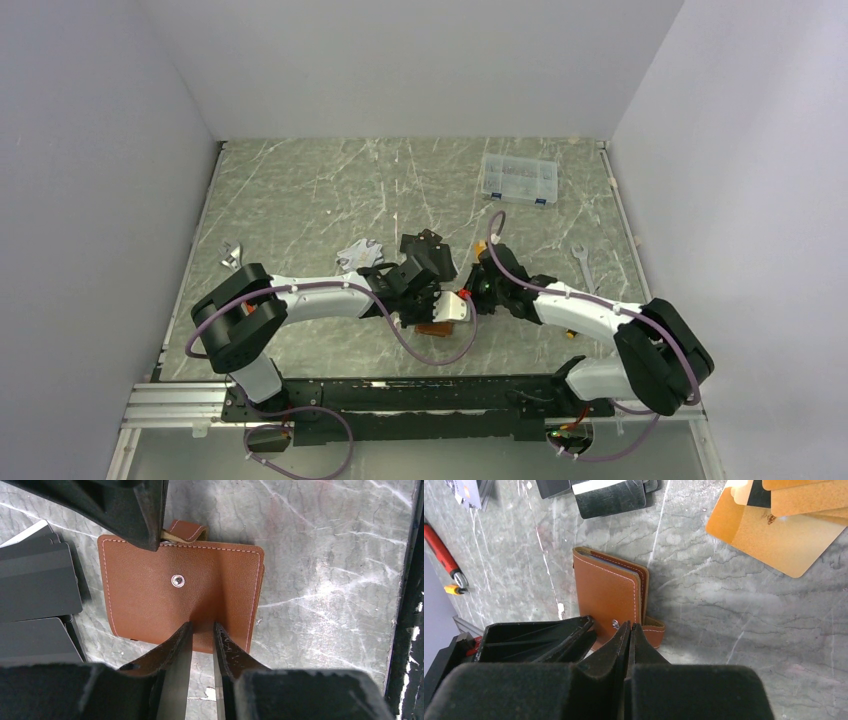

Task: Put the credit cards into the card holder
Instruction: Close the card holder at the center of the board.

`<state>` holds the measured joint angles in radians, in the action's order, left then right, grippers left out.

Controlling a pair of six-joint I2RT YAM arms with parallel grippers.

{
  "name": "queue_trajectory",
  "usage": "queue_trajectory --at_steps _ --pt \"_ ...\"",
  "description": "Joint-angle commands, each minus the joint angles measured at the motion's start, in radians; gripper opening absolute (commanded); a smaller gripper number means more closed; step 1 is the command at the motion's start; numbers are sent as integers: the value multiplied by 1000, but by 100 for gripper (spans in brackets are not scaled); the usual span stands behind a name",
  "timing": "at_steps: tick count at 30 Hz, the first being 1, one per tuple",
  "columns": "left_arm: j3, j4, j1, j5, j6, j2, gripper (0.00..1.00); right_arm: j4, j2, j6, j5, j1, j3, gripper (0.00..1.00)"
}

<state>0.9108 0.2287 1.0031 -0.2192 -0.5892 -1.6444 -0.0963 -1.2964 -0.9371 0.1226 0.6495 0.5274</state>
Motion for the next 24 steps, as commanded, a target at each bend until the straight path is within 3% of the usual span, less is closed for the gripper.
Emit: queue_trajectory --at_steps 1,11,24 --pt "-7 33 -1 32 -29 3 26 45 -15 6 30 1 51 0" --pt "0 42 -1 27 -35 8 24 47 -108 30 65 42 109 0" --pt "-3 40 -2 20 -32 12 22 -37 -199 60 1 106 155 0"
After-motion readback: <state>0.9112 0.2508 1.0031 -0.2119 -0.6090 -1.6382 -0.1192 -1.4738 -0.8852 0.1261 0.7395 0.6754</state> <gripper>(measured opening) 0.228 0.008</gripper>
